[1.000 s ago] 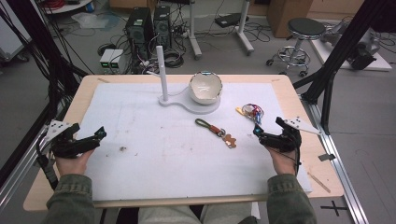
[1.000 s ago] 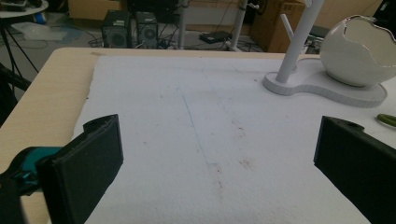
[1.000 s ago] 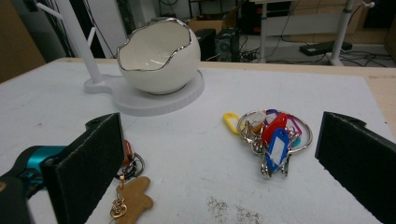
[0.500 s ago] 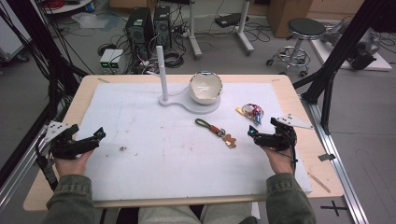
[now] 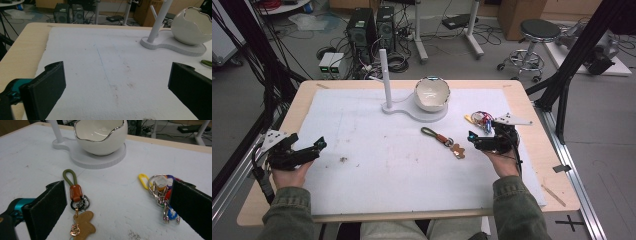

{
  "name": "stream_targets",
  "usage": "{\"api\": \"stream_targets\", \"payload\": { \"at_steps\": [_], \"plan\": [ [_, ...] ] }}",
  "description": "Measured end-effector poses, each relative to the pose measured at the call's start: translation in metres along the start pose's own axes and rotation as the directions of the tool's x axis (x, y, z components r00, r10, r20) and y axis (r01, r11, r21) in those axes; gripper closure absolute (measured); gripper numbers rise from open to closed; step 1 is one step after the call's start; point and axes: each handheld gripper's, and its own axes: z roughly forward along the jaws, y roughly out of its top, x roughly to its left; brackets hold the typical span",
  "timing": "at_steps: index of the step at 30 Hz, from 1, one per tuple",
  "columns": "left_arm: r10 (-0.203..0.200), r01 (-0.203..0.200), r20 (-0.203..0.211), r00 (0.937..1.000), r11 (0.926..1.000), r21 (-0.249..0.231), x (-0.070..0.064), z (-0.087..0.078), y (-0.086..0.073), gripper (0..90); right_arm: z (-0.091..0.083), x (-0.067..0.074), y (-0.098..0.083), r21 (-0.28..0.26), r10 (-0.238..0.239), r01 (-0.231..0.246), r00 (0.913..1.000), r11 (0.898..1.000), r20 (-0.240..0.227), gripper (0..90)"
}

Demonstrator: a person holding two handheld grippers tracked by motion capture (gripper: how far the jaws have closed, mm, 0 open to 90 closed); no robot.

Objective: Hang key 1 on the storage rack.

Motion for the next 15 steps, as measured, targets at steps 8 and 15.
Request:
{"api": "stream_targets", "payload": {
  "at_steps": [8, 15],
  "plan": [
    [-0.004, 0.004, 0.002, 1.0000, 1.0000, -0.003, 0.001, 0.000, 0.000, 1.8, 0.013, 0.009, 0.015, 0.034, -0.024, 0.025, 0.9993, 0.999, -0.029, 0.7],
    [-0.004, 0.004, 0.011, 0.9999, 1.0000, 0.003, 0.000, 0.001, 0.000, 1.7, 0.030, 0.015, 0.020, 0.093, -0.031, 0.037, 0.9975, 0.995, -0.063, 0.7]
  ]
}}
